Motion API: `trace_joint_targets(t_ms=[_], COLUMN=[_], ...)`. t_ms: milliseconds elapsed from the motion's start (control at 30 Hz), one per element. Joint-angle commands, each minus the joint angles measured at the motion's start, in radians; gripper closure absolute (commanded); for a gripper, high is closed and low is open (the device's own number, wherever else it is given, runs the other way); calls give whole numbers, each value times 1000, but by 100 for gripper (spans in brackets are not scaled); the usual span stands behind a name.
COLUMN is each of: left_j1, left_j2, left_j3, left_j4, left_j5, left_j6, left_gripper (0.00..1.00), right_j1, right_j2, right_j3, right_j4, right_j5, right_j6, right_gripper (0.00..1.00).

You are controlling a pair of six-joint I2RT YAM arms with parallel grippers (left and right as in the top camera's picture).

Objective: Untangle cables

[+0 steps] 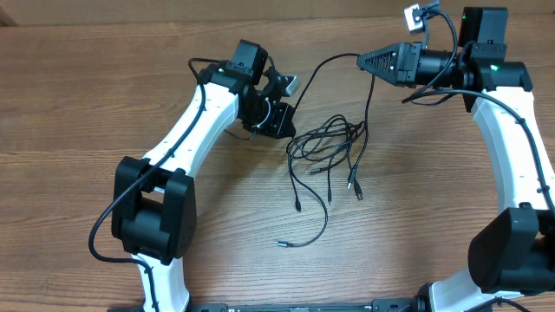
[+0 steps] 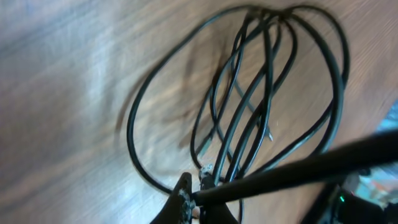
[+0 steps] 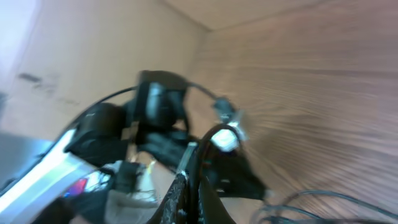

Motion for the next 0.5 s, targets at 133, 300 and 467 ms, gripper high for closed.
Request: trace_joint_targets(t_ms=[133,300,467], left_j1=[56,60,61], left_j2=[-85,-182,-278], left_j3=[117,214,330], left_j4=[-130,-160,-151], left_j5=[10,35,34], left_j6=[-2,-3,-15], left_gripper=[96,96,96], right_j1=[-28,-33,-33], right_j2=[-6,-6,-6], right_j3=[24,24,24], right_j4=[-120,-218,-288], right_j5=[475,808,1115], right_j6=[-8,-8,24], right_gripper=[96,96,96])
